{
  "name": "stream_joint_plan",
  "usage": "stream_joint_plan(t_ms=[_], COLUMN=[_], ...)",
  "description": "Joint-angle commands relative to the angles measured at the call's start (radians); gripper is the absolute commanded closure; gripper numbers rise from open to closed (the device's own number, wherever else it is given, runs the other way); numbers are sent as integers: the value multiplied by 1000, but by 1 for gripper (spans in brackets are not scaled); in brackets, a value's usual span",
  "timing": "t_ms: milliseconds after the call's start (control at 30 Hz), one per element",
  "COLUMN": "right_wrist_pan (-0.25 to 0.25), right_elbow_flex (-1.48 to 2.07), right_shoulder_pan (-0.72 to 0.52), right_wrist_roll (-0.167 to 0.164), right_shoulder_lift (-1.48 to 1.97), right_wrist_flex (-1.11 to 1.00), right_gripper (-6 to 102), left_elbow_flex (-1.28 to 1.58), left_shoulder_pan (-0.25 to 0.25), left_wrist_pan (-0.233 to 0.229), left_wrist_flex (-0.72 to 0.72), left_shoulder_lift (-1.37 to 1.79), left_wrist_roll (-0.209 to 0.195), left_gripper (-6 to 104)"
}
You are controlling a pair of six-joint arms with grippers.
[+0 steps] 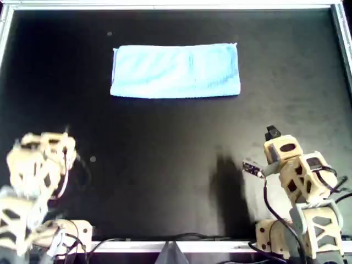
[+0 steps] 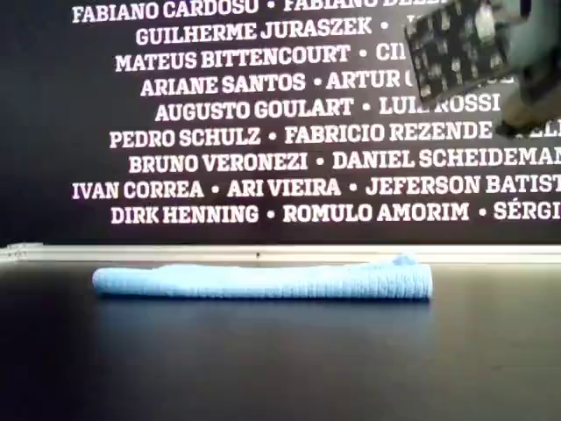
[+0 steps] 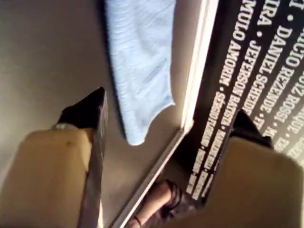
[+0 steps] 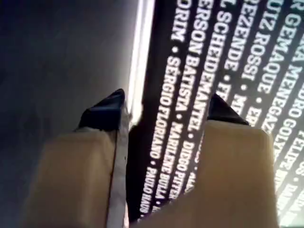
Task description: Fold a cloth
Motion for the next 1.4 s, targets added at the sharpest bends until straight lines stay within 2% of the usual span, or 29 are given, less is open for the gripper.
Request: stream_joint_plan(t_ms=[0,67,133,233,333,433,500,633,833,933,1033,1100,1367], right_wrist_pan=[-8,-8,-8,-9,-9,-9,-8,-9,-9,-9,-9,-11,-9], right_elbow_flex=[-8,6,23,40,44,66,100,184,66,-101,-316,-445,-764], right_shoulder_pan=[2,2,2,3,3,3,-2,5,5,5,5,5,46], right_wrist_roll=[6,-8,-8,5,5,5,-9,-11,-9,6,9,9,11], right_shoulder_lift=[21,21,20,17,-3,-3,-9,-121,-528,-765,-1049,-1226,-1595], right_wrist_flex=[-6,-6,-6,-6,-8,-37,-104,-270,-440,-482,-482,-482,-482], right_gripper=[27,27,27,27,27,27,27,27,27,27,27,27,27], left_elbow_flex=[92,153,212,265,342,433,469,453,225,69,-77,-163,-422], left_shoulder_pan=[6,6,6,6,8,8,6,6,-5,-43,-89,-107,-110], left_wrist_pan=[5,5,5,5,3,5,5,5,5,5,5,3,2], left_wrist_flex=[-3,-17,-23,-67,-198,-405,-514,-611,-615,-615,-615,-615,-615], left_shoulder_lift=[115,117,117,117,117,103,49,-176,-597,-798,-973,-1083,-1394], left_wrist_roll=[-5,-5,8,3,-2,-3,-3,-5,9,0,-6,-6,-6], left_gripper=[5,5,5,5,5,5,5,5,5,3,-3,-3,-3])
